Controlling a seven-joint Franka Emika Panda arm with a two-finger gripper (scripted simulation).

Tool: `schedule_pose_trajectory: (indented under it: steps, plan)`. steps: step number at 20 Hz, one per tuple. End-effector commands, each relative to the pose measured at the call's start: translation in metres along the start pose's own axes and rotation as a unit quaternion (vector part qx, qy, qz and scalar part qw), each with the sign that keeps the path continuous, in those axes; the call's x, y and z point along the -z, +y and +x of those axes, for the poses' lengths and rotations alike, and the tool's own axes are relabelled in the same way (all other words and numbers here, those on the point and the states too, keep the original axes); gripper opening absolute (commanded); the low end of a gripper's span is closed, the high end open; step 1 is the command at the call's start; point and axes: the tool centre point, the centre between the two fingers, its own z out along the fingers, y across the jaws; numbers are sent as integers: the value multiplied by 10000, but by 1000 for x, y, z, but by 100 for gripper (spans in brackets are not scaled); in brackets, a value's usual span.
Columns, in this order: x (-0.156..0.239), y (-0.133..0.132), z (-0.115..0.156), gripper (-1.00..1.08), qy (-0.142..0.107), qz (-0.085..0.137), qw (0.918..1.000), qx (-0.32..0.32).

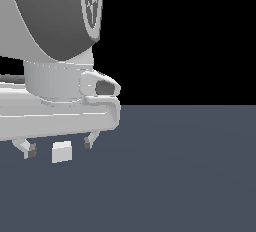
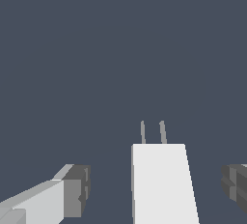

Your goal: Plug the charger into the wall socket.

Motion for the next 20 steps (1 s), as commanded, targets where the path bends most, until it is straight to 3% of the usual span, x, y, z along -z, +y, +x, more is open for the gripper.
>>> schedule_pose_trajectory:
  steps: [1, 4, 5, 20]
  plan:
    - [-5, 0, -2, 100, 4, -3, 10000, -2]
    - [-7, 0, -3, 100, 4, -3, 10000, -2]
    - [-7, 0, -3, -100, 4, -3, 10000, -2]
    - [-4, 1, 4, -100, 10, -29, 10000, -93]
